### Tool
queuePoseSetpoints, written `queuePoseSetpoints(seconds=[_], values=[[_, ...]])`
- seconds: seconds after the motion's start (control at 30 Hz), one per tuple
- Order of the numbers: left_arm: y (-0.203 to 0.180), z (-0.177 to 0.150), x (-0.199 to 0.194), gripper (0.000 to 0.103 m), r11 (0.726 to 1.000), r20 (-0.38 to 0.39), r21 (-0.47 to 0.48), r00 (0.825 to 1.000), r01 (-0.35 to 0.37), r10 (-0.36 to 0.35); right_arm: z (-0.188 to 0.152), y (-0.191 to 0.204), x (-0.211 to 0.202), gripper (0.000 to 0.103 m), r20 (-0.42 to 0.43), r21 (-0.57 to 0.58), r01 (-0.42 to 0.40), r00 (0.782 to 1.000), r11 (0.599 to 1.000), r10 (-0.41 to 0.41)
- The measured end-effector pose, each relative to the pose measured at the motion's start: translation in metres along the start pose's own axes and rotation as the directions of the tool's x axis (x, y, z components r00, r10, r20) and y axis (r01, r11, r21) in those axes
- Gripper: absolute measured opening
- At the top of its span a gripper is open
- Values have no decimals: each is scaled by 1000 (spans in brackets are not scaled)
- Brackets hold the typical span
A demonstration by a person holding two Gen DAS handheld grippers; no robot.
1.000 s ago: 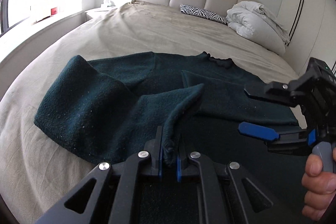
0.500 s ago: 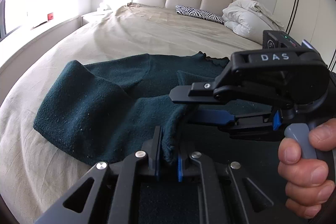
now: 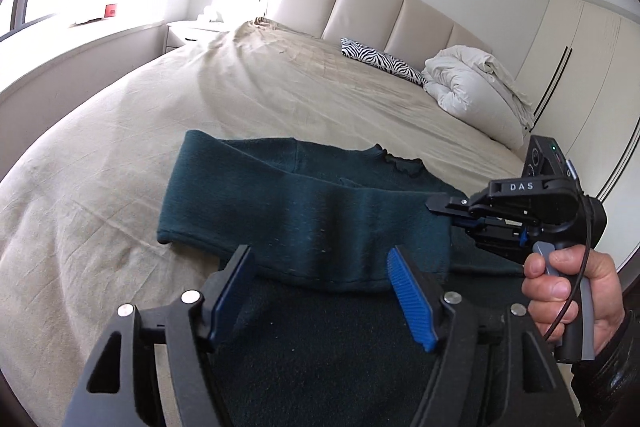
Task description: Fold small clothes
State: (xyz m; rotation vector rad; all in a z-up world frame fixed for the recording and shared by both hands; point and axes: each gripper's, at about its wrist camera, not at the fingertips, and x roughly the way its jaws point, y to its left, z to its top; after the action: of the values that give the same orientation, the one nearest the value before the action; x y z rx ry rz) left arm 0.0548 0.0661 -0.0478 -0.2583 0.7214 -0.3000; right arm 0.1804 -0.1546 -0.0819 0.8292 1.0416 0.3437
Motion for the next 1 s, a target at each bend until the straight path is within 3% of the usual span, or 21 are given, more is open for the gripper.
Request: queuePoseSetpoints(seconds=[0.27,0.43,0.63,0.8,0.83,0.87,1.0], values=[[51,30,5,67,993,-11,-112,1000,-23,22,34,-40,-41,7,66,27,98,993,995,-99],[68,39,10,67,991,-18,-122,998,-58,56,45,-87,-61,7,104,92,144,983,985,-153],[77,39,27,67,989,-64,-130,996,-75,67,44,-118,-49,11,110,176,186,972,967,-207],[83,36,38,67,987,-99,-142,993,-71,57,26,-115,-47,33,123,154,174,973,973,-193],[84,35,39,67,987,-105,-140,993,-74,59,20,-112,-50,49,124,153,169,974,974,-188],[84,34,40,67,987,-110,-141,992,-74,58,15,-110,-51,55,131,153,159,975,975,-180],[88,34,43,67,985,-121,-157,991,-69,50,1,-95,-43,53,99,70,192,975,979,-199]])
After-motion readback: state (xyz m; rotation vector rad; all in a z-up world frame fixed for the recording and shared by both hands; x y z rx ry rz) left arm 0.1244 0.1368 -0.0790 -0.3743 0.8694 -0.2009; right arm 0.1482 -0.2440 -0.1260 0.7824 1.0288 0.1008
